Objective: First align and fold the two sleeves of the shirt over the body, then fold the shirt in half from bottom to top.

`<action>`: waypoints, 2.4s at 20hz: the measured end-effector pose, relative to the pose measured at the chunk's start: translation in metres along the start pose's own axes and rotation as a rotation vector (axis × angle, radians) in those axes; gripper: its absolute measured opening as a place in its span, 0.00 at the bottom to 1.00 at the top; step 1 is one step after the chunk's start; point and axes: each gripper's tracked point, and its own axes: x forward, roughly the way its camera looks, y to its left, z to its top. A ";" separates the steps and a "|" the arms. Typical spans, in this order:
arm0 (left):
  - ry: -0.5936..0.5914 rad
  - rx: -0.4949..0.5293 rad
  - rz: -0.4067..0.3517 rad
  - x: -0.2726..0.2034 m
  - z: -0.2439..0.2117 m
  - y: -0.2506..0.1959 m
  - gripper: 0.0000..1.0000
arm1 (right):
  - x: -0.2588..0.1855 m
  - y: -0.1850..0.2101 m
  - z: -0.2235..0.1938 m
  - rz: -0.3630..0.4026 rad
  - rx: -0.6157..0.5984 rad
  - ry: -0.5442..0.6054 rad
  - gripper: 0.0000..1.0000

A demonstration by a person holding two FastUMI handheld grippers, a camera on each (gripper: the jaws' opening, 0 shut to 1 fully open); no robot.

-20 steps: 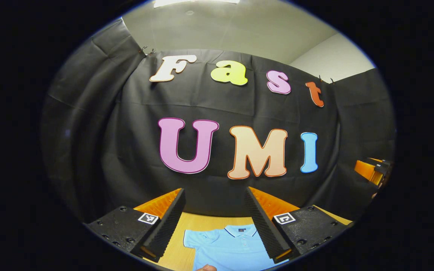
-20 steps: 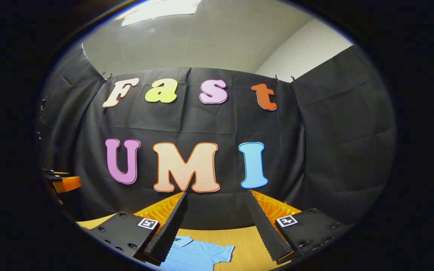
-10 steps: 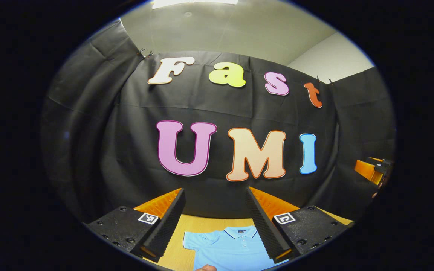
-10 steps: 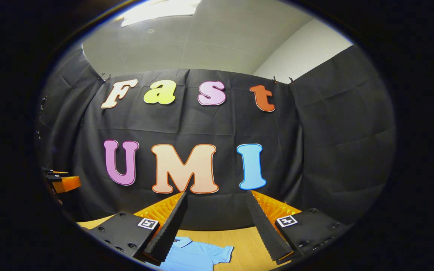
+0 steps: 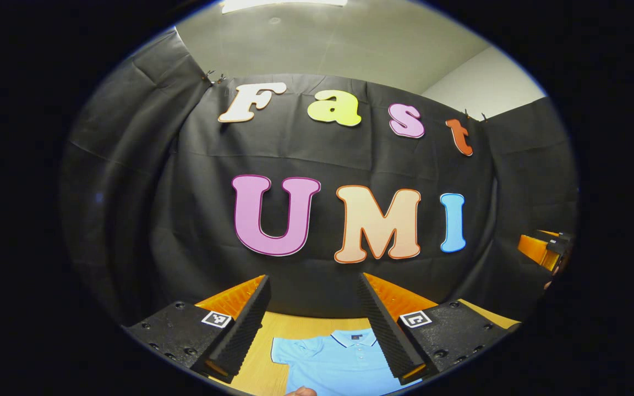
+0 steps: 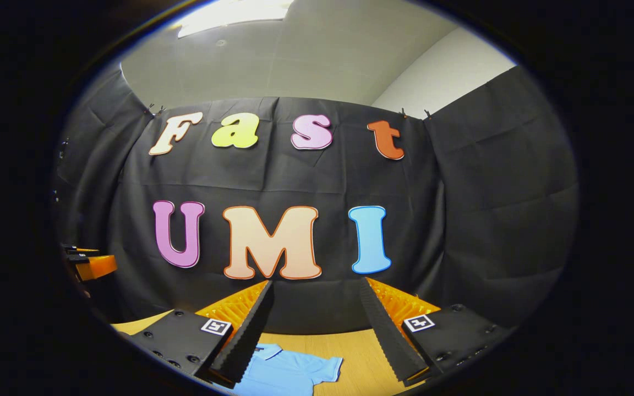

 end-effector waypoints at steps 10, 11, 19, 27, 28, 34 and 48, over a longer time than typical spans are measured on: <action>-0.004 0.004 0.036 -0.003 -0.002 -0.011 0.93 | 0.022 -0.015 -0.043 0.025 -0.035 0.046 0.98; -0.006 0.003 0.049 -0.006 -0.002 -0.013 0.94 | 0.027 -0.018 -0.057 0.034 -0.051 0.061 0.98; 0.004 0.037 0.167 -0.039 -0.010 -0.009 0.94 | 0.078 -0.042 -0.227 0.054 -0.035 0.359 0.99; 0.049 0.096 0.241 -0.045 -0.012 0.031 0.94 | 0.106 -0.042 -0.385 -0.002 -0.070 0.646 1.00; 0.059 0.098 0.253 -0.046 -0.013 0.037 0.94 | 0.106 -0.041 -0.402 -0.004 -0.063 0.688 0.99; 0.100 0.121 0.322 -0.052 -0.023 0.070 0.94 | 0.112 -0.055 -0.463 -0.082 -0.045 0.801 0.99; 0.161 0.075 0.309 -0.037 -0.048 0.071 0.95 | 0.106 -0.051 -0.498 -0.110 0.064 0.939 0.14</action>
